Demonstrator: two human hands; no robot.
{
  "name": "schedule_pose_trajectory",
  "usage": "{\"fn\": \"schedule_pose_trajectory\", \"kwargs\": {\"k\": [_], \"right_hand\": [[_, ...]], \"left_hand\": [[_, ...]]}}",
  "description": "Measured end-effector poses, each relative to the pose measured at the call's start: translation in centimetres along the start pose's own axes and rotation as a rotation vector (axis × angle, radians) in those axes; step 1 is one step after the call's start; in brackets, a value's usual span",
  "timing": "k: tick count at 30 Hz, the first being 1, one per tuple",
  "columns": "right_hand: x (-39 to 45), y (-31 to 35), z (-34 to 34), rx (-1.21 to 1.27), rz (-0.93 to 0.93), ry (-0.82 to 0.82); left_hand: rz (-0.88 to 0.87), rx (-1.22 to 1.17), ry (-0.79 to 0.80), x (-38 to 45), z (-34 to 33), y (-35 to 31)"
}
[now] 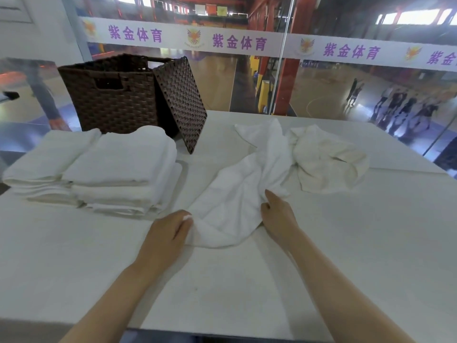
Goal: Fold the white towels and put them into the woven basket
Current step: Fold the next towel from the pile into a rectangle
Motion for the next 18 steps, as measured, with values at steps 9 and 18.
{"fn": "schedule_pose_trajectory", "kwargs": {"k": [9, 18], "right_hand": [[-10.2, 4.0, -5.2, 0.146, 0.065, 0.772], [-1.2, -0.7, 1.6, 0.312, -0.125, 0.146]], "left_hand": [[-0.047, -0.046, 0.079, 2.7, -1.9, -4.4], [-0.095, -0.025, 0.143, 1.6, -4.7, -5.0]]}}
Point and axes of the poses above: each hand's wrist, its own x-axis towards the middle knuckle, its own z-axis out of the back of the hand, y = z × x, the point moved 9 cm from there along x, towards the middle knuckle, and after that the axes turned 8 degrees about x, right-handed, at the moved point
